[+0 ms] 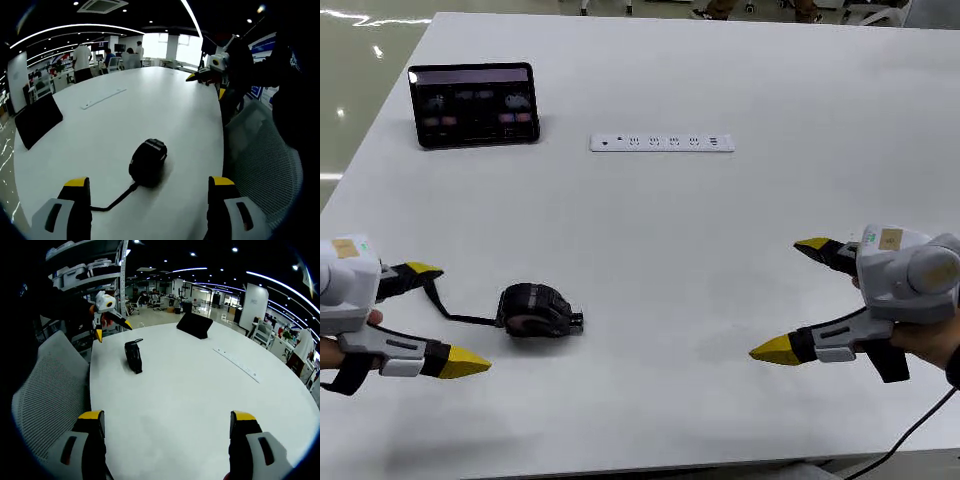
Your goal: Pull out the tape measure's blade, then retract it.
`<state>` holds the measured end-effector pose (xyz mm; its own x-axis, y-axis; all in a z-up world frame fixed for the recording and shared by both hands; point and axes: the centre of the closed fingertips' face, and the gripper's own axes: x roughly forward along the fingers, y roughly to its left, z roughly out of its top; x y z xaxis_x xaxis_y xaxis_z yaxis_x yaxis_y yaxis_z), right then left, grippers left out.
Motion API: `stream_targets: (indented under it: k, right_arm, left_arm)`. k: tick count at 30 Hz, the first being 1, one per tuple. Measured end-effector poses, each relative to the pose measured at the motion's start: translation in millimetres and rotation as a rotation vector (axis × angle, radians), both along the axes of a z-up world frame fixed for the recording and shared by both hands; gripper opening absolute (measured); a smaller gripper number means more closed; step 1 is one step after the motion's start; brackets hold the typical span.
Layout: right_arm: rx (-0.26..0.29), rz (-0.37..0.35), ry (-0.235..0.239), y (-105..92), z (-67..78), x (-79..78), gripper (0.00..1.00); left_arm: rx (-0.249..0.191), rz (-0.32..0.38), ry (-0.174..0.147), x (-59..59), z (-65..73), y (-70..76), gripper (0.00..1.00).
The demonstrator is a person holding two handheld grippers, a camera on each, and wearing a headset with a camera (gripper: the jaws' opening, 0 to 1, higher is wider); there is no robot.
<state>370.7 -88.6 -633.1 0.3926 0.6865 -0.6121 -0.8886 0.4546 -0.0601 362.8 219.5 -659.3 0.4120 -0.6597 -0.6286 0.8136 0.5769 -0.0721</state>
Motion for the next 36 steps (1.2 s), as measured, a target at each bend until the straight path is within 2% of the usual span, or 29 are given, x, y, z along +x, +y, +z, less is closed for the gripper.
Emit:
stream_targets:
  k: [8,10,12,14,18,21,23,27,29,31,33,34,35,36]
  right_arm:
    - [0.003,0.074,0.025,39.1,-7.0,7.0,0.98]
    - [0.002,0.090,0.021,49.0,-8.6,9.5,0.97]
    - [0.000,0.111,0.023,57.9,-11.1,11.6,0.97]
    - [-0.007,0.120,0.023,64.8,-14.0,16.0,0.96]
    - [-0.017,0.147,0.025,77.6,-17.7,20.9,0.96]
    - [-0.022,0.176,0.032,90.7,-20.6,21.6,0.94]
    - [-0.026,0.194,0.033,97.5,-23.0,22.5,0.93]
    - [-0.043,0.251,0.030,118.3,-29.3,21.6,0.91]
    - [-0.050,0.274,0.021,129.3,-33.6,22.0,0.88]
    - [-0.052,0.288,0.025,139.2,-36.7,20.4,0.87]
    - [-0.055,0.319,0.027,150.8,-42.0,18.7,0.84]
    - [-0.063,0.333,0.027,157.0,-45.4,17.9,0.83]
    - [-0.067,0.341,0.027,161.1,-48.0,18.1,0.82]
    - [-0.073,0.349,0.028,165.8,-51.3,18.7,0.81]
  left_arm:
    - [0.059,-0.115,-0.003,10.5,-2.0,-17.4,0.92]
    - [0.087,-0.151,-0.001,12.1,-6.1,-19.8,0.91]
    - [0.105,-0.173,0.013,14.1,-11.2,-21.6,0.88]
    - [0.123,-0.197,0.013,16.1,-15.0,-24.7,0.85]
    - [0.143,-0.231,0.021,16.3,-19.7,-33.1,0.83]
    - [0.154,-0.249,0.027,19.7,-25.7,-36.7,0.78]
    - [0.161,-0.267,0.037,17.6,-26.0,-39.9,0.73]
    - [0.208,-0.310,0.038,19.2,-33.2,-42.7,0.70]
    - [0.236,-0.331,0.026,22.3,-37.1,-43.4,0.68]
    - [0.241,-0.340,0.030,24.4,-39.8,-45.6,0.67]
    - [0.269,-0.354,0.018,28.4,-43.4,-46.1,0.62]
    - [0.297,-0.374,0.002,30.6,-45.3,-45.6,0.58]
    - [0.299,-0.396,-0.010,30.2,-45.3,-47.8,0.54]
    - [0.295,-0.396,-0.005,29.8,-45.6,-49.9,0.52]
